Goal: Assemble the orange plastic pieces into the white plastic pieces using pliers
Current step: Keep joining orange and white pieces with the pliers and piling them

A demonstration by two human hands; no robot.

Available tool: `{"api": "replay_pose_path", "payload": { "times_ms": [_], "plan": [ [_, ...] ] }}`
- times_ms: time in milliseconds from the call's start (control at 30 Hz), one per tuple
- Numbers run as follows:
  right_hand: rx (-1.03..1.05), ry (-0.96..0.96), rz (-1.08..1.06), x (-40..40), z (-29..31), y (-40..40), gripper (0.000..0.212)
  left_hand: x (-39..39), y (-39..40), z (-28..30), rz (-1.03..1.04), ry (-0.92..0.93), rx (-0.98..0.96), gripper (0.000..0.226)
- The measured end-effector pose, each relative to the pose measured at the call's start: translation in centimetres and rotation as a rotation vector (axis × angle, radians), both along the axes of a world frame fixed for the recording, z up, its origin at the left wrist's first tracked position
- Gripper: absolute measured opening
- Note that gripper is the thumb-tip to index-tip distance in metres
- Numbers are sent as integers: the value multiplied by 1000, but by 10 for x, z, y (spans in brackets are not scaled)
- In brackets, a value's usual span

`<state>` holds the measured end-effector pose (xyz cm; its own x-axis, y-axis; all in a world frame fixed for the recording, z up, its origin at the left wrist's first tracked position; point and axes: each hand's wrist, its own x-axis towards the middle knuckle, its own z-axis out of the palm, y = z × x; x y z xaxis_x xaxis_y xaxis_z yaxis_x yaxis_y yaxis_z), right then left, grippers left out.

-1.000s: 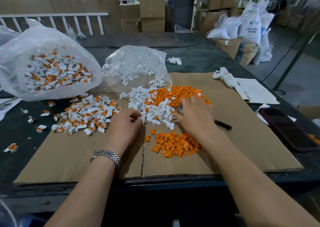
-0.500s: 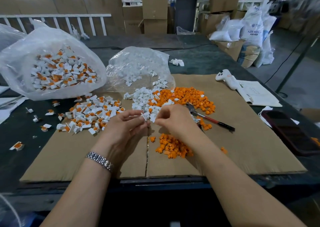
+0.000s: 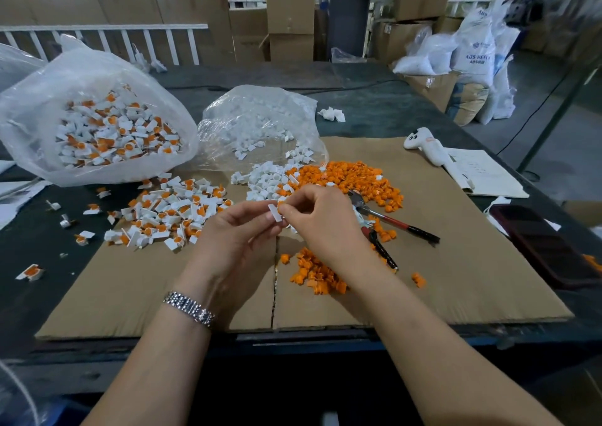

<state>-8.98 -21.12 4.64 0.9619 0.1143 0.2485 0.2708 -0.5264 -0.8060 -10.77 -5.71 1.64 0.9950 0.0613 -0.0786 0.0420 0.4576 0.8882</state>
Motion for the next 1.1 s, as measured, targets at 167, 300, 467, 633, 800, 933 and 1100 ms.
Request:
{"api": "replay_pose_path", "payload": {
  "times_ms": [167, 300, 467, 633, 800, 933, 1100],
  "plan": [
    [84, 8, -67, -6, 0, 5, 13, -2, -2, 5, 26, -82, 130, 21],
    [156, 55, -71, -7, -2, 2, 11, -6, 2, 8, -46, -57, 107, 30],
    [225, 123, 87, -12, -4, -8, 20, -5, 2, 8, 10, -9, 65, 25],
    [60, -35, 152, -14, -5, -17, 31, -8, 2, 9, -46, 44, 9, 21],
    [-34, -187, 144, -15, -4, -18, 22, -10, -2, 11, -49, 65, -12, 15],
    [-81, -223, 141, -17, -3, -16, 22, -10, -1, 9, -56, 66, 8, 9],
    [-115, -225, 137, -20, -3, -15, 21, -9, -2, 6, -33, 61, 45, 11]
  ]
}}
